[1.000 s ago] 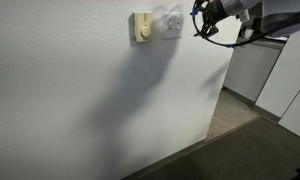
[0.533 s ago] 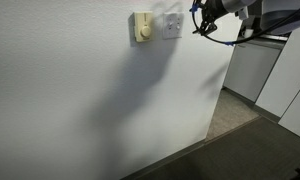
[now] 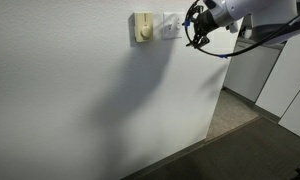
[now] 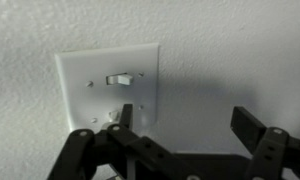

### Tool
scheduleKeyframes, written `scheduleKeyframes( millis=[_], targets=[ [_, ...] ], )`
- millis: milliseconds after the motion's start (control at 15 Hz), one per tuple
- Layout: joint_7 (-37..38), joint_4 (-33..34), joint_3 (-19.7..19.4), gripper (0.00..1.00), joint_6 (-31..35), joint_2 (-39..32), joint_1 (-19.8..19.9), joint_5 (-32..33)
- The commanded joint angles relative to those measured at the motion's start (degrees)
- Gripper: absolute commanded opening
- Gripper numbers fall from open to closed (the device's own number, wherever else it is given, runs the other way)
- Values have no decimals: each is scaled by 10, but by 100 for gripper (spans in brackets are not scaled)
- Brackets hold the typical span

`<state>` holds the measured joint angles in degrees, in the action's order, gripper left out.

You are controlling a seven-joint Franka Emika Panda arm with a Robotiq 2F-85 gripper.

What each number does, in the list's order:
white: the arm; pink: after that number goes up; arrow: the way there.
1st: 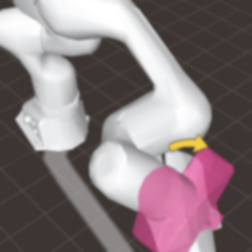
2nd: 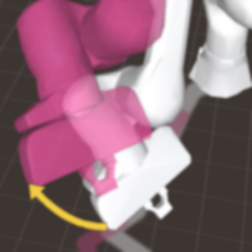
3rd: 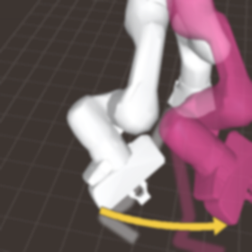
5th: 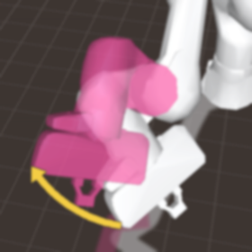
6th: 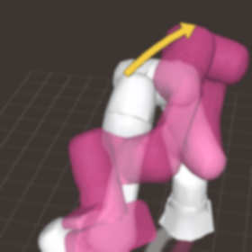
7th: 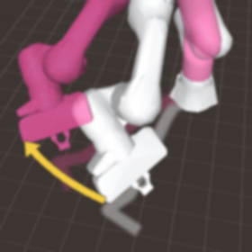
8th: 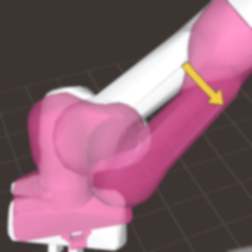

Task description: Turn on the right light switch

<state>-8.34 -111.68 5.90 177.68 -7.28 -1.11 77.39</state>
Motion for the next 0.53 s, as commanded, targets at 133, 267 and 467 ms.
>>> scheduleKeyframes(
  millis=[133,267,467],
  targets=[
    [-73,9,-9,100,22,-58,-2,-59],
    [-112,16,7,100,18,-67,13,-87],
    [-167,21,14,100,11,-68,17,-127]
  ],
)
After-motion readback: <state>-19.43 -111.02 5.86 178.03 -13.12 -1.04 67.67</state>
